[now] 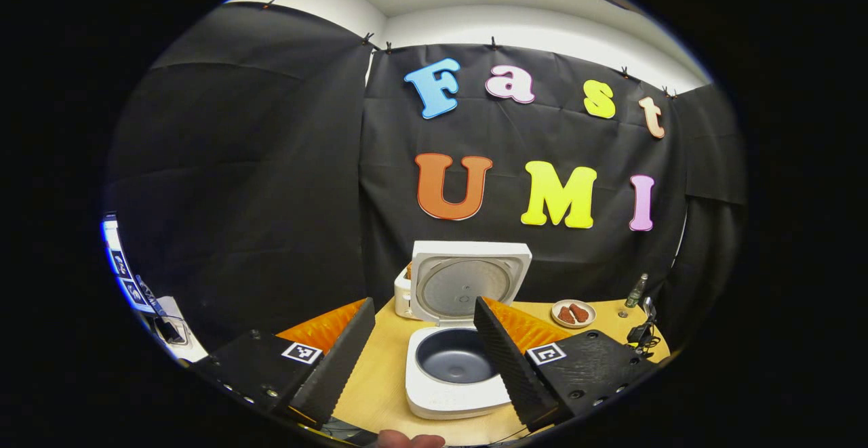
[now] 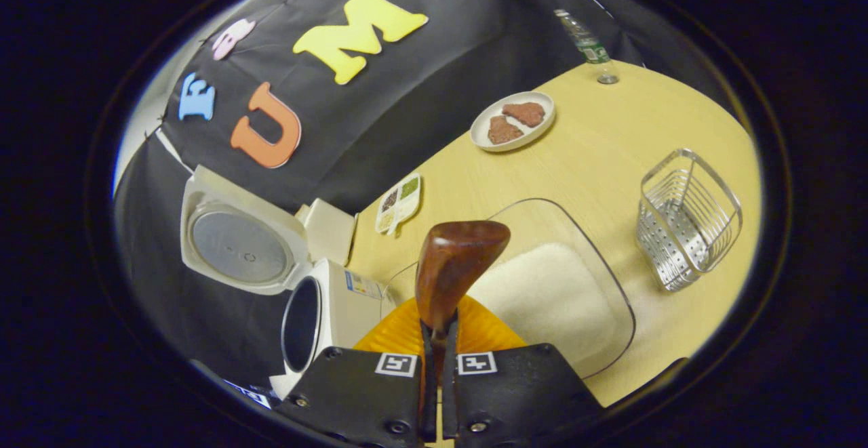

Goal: Close the left gripper, press the button to open the rice cooker; take a wooden spoon from the chopstick holder with the right hand, scoop a spoonful of rice and pour it into the rice cooker, then put the wooden spoon back into the chopstick holder.

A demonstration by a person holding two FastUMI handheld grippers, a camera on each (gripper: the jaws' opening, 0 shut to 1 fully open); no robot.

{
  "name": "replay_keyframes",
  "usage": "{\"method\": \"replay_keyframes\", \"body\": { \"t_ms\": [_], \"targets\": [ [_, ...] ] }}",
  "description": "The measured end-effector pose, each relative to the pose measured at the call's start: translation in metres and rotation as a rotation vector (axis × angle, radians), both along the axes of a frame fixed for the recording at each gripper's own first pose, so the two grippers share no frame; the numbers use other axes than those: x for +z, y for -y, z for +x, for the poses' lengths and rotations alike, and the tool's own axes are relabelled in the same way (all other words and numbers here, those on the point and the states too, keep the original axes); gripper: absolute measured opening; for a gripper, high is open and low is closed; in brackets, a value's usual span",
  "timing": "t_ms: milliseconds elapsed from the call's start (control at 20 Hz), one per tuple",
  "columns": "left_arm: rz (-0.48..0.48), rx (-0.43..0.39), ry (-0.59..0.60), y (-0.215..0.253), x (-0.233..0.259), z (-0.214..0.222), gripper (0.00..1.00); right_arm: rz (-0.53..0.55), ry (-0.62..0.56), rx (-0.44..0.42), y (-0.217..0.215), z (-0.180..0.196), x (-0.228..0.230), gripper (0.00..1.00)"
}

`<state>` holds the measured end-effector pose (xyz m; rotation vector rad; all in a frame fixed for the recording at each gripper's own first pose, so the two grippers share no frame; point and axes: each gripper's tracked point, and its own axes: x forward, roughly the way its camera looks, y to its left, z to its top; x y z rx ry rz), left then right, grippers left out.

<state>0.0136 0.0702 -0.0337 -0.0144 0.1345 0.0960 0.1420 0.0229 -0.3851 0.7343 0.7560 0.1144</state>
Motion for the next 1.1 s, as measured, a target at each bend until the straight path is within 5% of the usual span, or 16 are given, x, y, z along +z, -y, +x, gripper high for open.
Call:
{"method": "replay_keyframes", "body": {
  "t_ms": [650, 1100],
  "targets": [
    [0.000, -0.061, 0.009, 0.028, 0.004, 0.027, 0.94, 0.204, 0.116, -0.173, 0.078, -0.003, 0.081, 0.08],
    [0.029, -0.023, 0.059, 0.011, 0.009, 0.016, 0.94, 0.303, 0.228, -0.023, -0.008, 0.019, 0.181, 0.08]
  ]
}}
